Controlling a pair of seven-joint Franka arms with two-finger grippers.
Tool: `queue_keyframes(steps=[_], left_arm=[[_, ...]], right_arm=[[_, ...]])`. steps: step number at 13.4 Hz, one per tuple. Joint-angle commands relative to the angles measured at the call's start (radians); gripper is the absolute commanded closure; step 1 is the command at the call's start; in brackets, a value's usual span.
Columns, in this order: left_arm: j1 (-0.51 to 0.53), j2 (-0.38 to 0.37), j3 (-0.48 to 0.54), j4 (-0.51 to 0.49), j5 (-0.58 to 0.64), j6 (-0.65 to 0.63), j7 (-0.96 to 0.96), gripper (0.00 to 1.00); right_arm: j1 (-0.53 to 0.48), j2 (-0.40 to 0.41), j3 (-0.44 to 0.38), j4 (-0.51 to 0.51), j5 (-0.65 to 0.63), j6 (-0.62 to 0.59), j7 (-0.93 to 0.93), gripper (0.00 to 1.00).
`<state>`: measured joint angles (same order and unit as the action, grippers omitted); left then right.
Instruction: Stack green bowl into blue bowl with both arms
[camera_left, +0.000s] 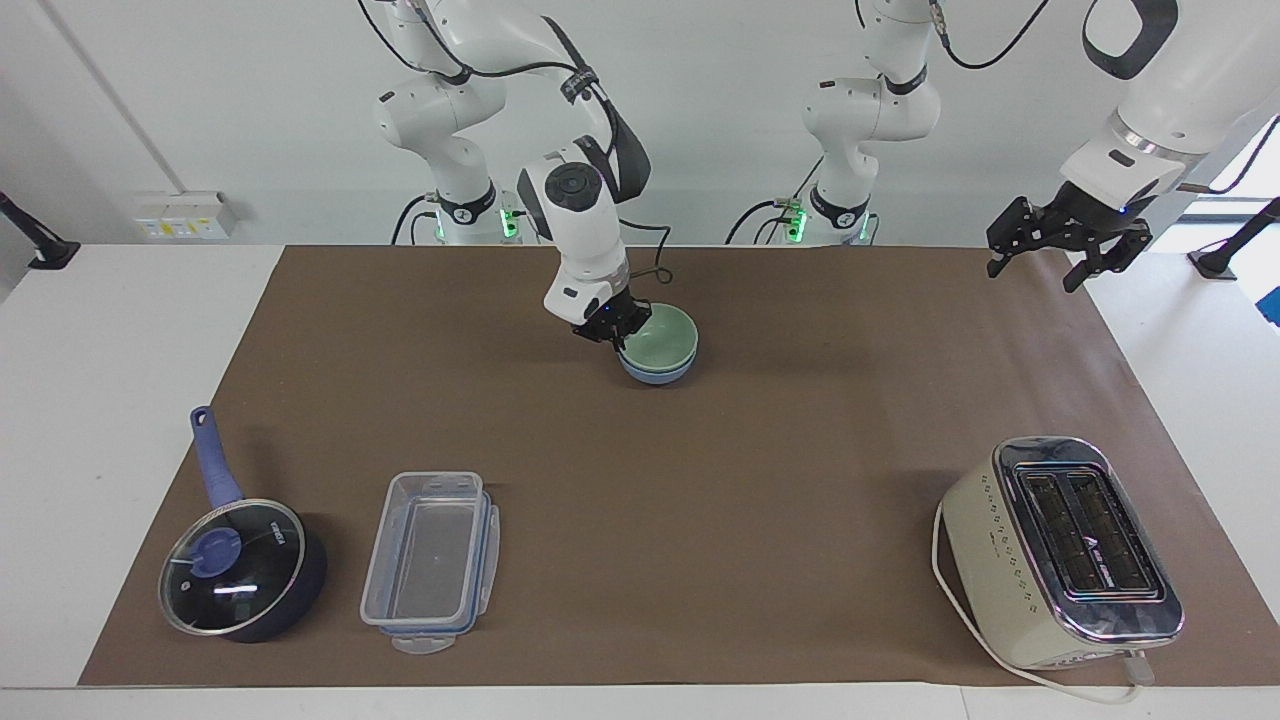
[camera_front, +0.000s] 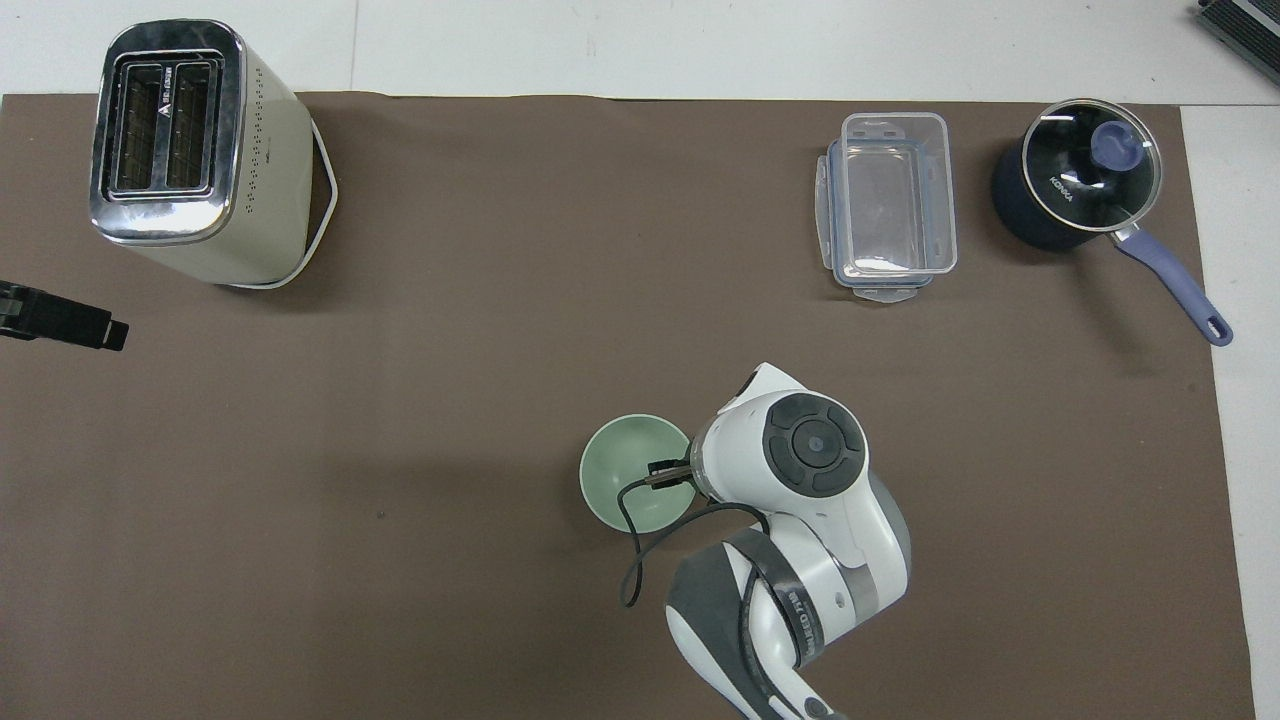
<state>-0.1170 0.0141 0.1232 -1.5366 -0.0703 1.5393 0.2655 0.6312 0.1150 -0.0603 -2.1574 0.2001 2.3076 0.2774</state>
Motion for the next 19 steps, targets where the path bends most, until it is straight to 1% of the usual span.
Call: queue_keyframes(steps=[1, 2, 4, 7, 9, 11, 13, 16, 19], left_arm=[[-0.001, 0.009, -0.001, 0.026, 0.014, -0.018, -0.009, 0.00], [-0.001, 0.009, -0.002, 0.026, 0.014, -0.018, -0.008, 0.00], [-0.001, 0.009, -0.002, 0.026, 0.014, -0.018, -0.008, 0.00], [-0.001, 0.009, -0.002, 0.026, 0.014, -0.018, -0.009, 0.00], [-0.001, 0.009, -0.002, 0.026, 0.014, -0.016, -0.009, 0.00], [-0.003, 0.009, -0.002, 0.026, 0.029, -0.021, -0.008, 0.00], [-0.007, 0.007, -0.010, 0.024, 0.047, -0.025, -0.008, 0.00], [-0.007, 0.007, -0.011, 0.021, 0.047, -0.022, -0.008, 0.00], [-0.007, 0.007, -0.013, 0.021, 0.044, -0.018, -0.009, 0.00]], right_arm=[[-0.012, 0.020, 0.002, 0.033, 0.039, 0.016, -0.044, 0.00], [-0.019, 0.020, 0.000, 0.046, 0.039, 0.003, -0.046, 0.00], [-0.044, -0.004, -0.001, 0.056, 0.039, -0.007, -0.043, 0.00], [-0.076, -0.050, -0.015, 0.080, 0.013, -0.083, -0.032, 0.00], [-0.123, -0.073, -0.018, 0.105, -0.057, -0.123, -0.032, 0.00], [-0.174, -0.093, -0.020, 0.131, -0.085, -0.169, -0.032, 0.00], [-0.231, -0.109, -0.016, 0.177, -0.085, -0.256, -0.032, 0.00], [-0.294, -0.135, -0.019, 0.234, -0.085, -0.420, -0.026, 0.00], [-0.382, -0.175, -0.018, 0.240, -0.087, -0.503, -0.027, 0.00]])
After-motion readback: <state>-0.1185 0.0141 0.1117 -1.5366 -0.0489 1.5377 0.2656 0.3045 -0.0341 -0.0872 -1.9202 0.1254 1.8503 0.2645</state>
